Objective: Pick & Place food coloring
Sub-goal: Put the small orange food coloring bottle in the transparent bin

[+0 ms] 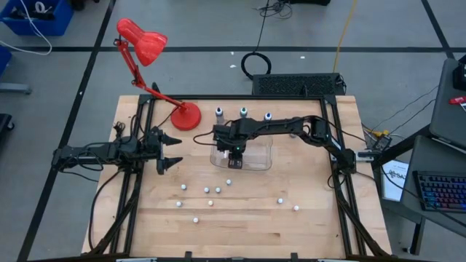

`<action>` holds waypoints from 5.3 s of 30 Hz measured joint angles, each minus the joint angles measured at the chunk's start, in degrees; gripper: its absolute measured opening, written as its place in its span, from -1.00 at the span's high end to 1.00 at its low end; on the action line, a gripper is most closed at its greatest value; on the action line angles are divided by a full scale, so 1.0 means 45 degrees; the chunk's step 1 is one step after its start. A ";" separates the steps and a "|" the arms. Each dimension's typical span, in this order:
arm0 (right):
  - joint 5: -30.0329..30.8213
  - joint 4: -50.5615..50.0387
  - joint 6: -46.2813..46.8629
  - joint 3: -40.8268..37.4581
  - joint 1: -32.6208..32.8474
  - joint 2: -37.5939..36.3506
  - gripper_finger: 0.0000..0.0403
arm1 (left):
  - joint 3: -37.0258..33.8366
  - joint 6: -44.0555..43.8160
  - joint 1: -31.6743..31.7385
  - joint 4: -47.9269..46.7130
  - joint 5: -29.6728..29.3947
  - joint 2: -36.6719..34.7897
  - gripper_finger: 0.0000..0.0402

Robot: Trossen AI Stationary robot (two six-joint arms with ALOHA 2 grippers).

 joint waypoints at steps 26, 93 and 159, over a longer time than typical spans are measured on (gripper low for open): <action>0.0774 -0.5362 0.5819 -0.0353 0.2395 -0.5078 0.37 | 0.0000 0.0000 -0.0004 -0.0005 0.0005 0.0000 -0.99; 0.8073 -0.3720 1.1600 -0.1856 1.2334 -0.8374 0.37 | 0.0000 0.0000 -0.0004 0.0000 0.0005 -0.0002 -0.99; 0.1666 -0.0855 1.6534 -0.9896 0.9405 -0.8976 0.27 | 0.0000 0.0000 -0.0001 0.0000 0.0005 -0.0001 -0.99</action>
